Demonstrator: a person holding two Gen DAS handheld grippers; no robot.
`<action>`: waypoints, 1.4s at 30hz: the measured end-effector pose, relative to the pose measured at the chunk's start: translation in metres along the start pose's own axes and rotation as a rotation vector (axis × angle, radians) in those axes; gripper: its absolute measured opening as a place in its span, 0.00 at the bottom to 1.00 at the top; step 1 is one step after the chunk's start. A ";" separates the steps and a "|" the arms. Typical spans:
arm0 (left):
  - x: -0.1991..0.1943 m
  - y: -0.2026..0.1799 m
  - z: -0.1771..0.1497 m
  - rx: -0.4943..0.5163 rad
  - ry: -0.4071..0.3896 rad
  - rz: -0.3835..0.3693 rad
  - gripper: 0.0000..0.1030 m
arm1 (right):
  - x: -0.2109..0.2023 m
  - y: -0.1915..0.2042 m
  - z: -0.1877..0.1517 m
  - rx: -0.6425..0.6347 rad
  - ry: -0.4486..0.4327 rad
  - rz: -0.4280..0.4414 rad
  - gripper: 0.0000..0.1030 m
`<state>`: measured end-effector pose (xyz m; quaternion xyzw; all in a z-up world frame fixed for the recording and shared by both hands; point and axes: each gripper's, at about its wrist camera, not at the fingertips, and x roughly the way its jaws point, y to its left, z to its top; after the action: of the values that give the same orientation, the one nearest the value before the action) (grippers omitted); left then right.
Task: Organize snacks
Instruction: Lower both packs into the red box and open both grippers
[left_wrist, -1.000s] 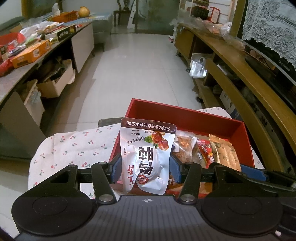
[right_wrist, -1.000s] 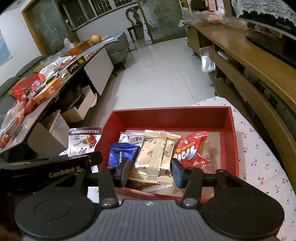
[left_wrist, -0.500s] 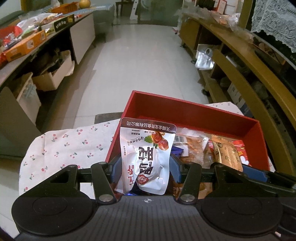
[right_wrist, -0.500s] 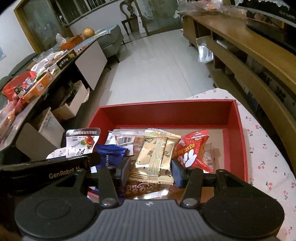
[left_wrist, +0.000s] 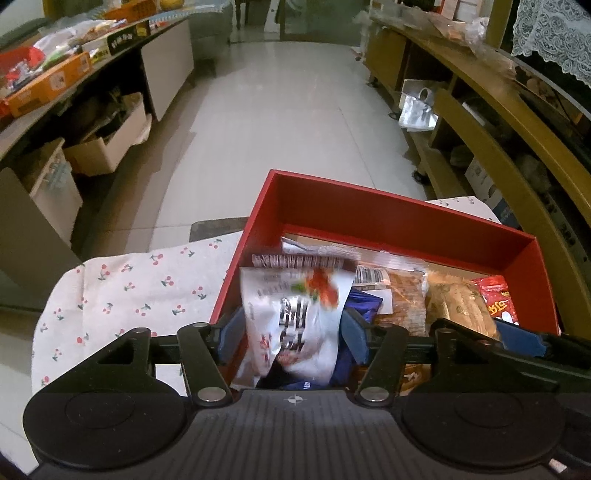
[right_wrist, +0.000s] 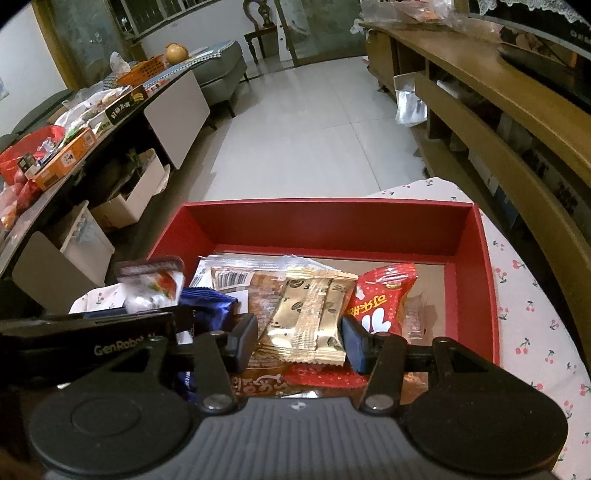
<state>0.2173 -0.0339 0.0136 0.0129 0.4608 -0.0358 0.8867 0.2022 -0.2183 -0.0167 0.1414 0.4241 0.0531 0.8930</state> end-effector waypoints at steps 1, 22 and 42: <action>-0.002 0.000 0.000 -0.002 -0.003 0.000 0.66 | -0.001 -0.001 0.000 0.002 -0.003 -0.003 0.60; -0.026 0.004 0.002 -0.045 -0.064 -0.026 0.76 | -0.027 -0.003 0.006 0.002 -0.090 -0.017 0.68; -0.045 0.005 -0.007 -0.053 -0.077 -0.067 0.82 | -0.047 -0.013 0.001 0.021 -0.097 -0.010 0.70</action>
<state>0.1858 -0.0265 0.0464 -0.0275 0.4272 -0.0539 0.9021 0.1728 -0.2412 0.0143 0.1512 0.3817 0.0372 0.9111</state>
